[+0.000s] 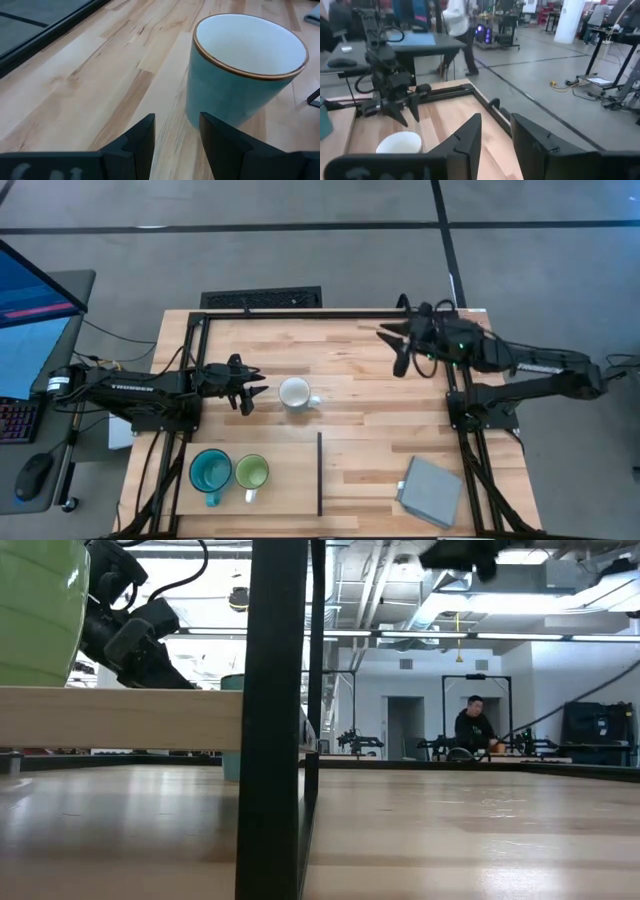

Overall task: Stack small to large cups/mugs on shelf
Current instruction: Put the white mug on the shelf

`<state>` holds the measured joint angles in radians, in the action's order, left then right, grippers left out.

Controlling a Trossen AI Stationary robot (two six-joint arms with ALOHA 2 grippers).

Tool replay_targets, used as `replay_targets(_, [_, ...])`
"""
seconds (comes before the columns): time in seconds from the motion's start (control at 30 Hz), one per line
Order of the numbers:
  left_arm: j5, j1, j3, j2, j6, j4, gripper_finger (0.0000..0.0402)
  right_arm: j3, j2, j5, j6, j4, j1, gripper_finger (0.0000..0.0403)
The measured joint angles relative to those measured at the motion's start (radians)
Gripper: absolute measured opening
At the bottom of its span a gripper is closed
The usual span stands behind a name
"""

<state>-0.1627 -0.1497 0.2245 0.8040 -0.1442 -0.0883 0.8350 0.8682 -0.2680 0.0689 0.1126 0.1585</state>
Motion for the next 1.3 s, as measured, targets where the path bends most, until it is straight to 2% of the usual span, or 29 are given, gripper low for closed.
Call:
replay_targets(0.13, [0.0, 0.0, 0.0, 0.0, 0.001, 0.0, 0.0146, -0.23, -0.108, 0.002, -0.017, -0.211, -0.001, 0.0128])
replay_targets(0.27, [-0.001, 0.0, 0.0, 0.0, 0.001, 0.0, 0.0146, -0.438, -0.161, 0.004, -0.018, -0.462, -0.001, 0.0129])
replay_targets(0.5, [-0.001, 0.0, 0.0, 0.0, -0.01, 0.0, 0.0146, -0.671, -0.169, 0.008, -0.084, -0.76, -0.006, 0.0129])
replay_targets(0.73, [-0.002, 0.0, 0.0, 0.0, -0.073, -0.019, 0.0146, -0.71, -0.169, 0.008, -0.073, -0.783, -0.034, 0.0129])
replay_targets(0.97, [-0.002, 0.0, 0.0, 0.0, -0.051, -0.042, 0.0146, -0.71, -0.168, 0.008, -0.062, -0.777, -0.033, 0.0129])
replay_targets(1.3, [-0.002, 0.0, 0.0, 0.0, -0.113, -0.037, 0.0147, -0.71, -0.167, 0.008, -0.062, -0.773, -0.033, 0.0129])
